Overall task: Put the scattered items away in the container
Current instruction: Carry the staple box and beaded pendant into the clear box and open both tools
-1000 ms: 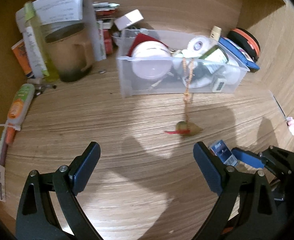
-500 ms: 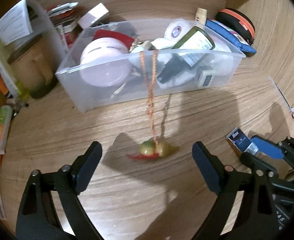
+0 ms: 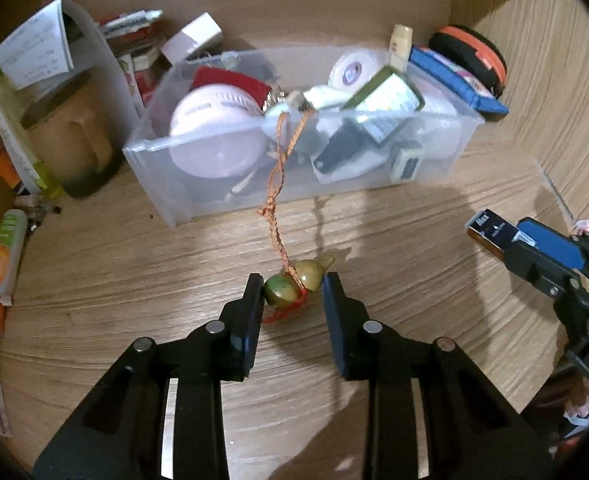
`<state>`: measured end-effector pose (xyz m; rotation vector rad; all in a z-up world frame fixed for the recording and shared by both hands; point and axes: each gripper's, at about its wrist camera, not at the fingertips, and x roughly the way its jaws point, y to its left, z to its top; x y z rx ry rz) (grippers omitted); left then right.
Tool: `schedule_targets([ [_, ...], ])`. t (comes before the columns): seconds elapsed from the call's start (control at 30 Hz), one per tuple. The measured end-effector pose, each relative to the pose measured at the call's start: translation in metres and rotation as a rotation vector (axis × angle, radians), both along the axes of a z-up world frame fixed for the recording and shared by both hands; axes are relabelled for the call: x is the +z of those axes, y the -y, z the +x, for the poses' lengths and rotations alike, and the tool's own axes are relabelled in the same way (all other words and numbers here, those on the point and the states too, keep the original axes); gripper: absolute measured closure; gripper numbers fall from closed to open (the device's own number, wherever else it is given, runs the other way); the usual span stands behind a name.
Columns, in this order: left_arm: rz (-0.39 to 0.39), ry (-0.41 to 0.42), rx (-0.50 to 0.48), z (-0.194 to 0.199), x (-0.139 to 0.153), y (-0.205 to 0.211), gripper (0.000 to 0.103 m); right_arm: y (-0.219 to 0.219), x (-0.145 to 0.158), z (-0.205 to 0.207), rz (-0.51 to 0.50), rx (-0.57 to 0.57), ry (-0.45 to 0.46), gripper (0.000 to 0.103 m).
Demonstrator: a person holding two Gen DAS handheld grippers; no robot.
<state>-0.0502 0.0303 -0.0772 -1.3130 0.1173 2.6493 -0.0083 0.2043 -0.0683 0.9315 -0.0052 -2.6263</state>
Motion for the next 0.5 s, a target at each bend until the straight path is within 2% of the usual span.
schedule_targets([
  [0.3,0.057,-0.107,-0.007,0.005,0.039,0.004,0.073,-0.007,0.022,-0.009,-0.009,-0.026,-0.052,0.077],
  [0.5,0.068,-0.171,-0.012,0.000,0.067,0.005,0.073,-0.012,0.048,-0.015,-0.012,-0.040,-0.123,0.077],
])
